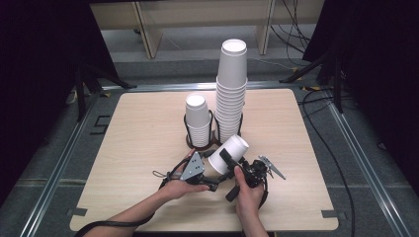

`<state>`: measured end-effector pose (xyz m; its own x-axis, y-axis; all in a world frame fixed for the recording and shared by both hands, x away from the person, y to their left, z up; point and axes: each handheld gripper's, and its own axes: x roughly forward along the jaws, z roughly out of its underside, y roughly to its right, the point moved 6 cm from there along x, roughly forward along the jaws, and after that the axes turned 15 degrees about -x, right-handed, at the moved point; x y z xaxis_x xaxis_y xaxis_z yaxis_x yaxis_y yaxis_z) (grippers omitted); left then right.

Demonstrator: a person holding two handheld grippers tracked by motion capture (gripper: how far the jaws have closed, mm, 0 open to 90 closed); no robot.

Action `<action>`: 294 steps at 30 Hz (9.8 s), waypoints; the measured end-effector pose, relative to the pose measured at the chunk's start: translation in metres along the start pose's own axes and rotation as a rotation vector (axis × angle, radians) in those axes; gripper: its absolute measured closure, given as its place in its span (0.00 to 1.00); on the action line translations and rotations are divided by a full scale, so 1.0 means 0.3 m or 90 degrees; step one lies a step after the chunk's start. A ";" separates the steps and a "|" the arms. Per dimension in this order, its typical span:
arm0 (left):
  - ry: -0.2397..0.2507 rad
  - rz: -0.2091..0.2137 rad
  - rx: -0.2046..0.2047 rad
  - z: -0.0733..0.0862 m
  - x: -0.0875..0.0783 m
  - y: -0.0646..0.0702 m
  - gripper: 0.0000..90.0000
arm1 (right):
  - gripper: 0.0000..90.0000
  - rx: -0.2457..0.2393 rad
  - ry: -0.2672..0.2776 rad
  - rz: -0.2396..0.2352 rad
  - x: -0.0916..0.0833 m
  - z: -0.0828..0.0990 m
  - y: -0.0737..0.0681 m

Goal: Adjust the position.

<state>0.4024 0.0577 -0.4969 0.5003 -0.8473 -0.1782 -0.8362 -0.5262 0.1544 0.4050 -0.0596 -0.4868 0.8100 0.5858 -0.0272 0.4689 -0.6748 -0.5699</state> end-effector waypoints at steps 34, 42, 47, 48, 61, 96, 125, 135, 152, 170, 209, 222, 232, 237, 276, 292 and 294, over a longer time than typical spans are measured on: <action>0.018 0.009 0.017 -0.024 -0.034 -0.013 0.24 | 0.06 0.051 0.015 -0.048 -0.013 -0.004 -0.006; 0.020 0.012 0.026 -0.032 -0.043 -0.016 0.24 | 0.03 0.041 0.014 -0.048 -0.021 0.003 -0.003; 0.010 0.012 0.017 -0.037 -0.054 -0.030 0.24 | 0.07 0.017 0.008 -0.060 -0.039 -0.004 -0.009; 0.007 0.011 0.013 -0.039 -0.058 -0.035 0.24 | 0.07 0.013 0.010 -0.059 -0.042 -0.008 -0.012; -0.036 0.031 0.027 -0.057 -0.120 -0.071 0.23 | 0.16 -0.143 -0.018 -0.051 -0.136 -0.032 0.012; -0.343 0.103 0.180 -0.141 -0.252 -0.169 0.22 | 0.17 -0.418 -0.174 -0.092 -0.157 -0.070 0.097; -0.518 0.151 0.251 -0.190 -0.249 -0.170 0.22 | 0.19 -0.568 -0.298 -0.174 -0.111 -0.077 0.076; -0.570 0.162 0.261 -0.202 -0.254 -0.168 0.22 | 0.20 -0.602 -0.358 -0.219 -0.101 -0.070 0.072; -0.653 0.142 0.284 -0.223 -0.239 -0.166 0.22 | 0.20 -0.629 -0.391 -0.250 -0.088 -0.067 0.063; -0.710 0.140 0.286 -0.231 -0.242 -0.145 0.21 | 0.21 -0.645 -0.396 -0.274 -0.078 -0.074 0.027; -0.813 0.141 0.366 -0.259 -0.222 -0.137 0.21 | 0.21 -0.709 -0.388 -0.340 0.006 -0.035 -0.098; -0.832 0.141 0.384 -0.265 -0.214 -0.130 0.21 | 0.20 -0.705 -0.389 -0.350 0.040 -0.001 -0.142; -0.846 0.147 0.399 -0.269 -0.212 -0.131 0.21 | 0.19 -0.698 -0.362 -0.356 0.070 0.017 -0.164; -0.840 0.147 0.393 -0.269 -0.207 -0.122 0.21 | 0.19 -0.696 -0.349 -0.359 0.085 0.025 -0.175; -0.839 0.159 0.401 -0.277 -0.193 -0.101 0.21 | 0.18 -0.674 -0.334 -0.385 0.134 0.084 -0.224; -0.852 0.173 0.418 -0.283 -0.190 -0.090 0.22 | 0.19 -0.673 -0.340 -0.389 0.140 0.099 -0.222; -0.846 0.168 0.398 -0.279 -0.191 -0.084 0.22 | 0.19 -0.679 -0.337 -0.397 0.143 0.101 -0.224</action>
<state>0.4136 0.1135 -0.4092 0.0454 -0.0469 -0.9979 -0.9983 0.0350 -0.0471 0.3974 0.0245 -0.4747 0.2436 0.8591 -0.4502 0.9466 -0.1094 0.3034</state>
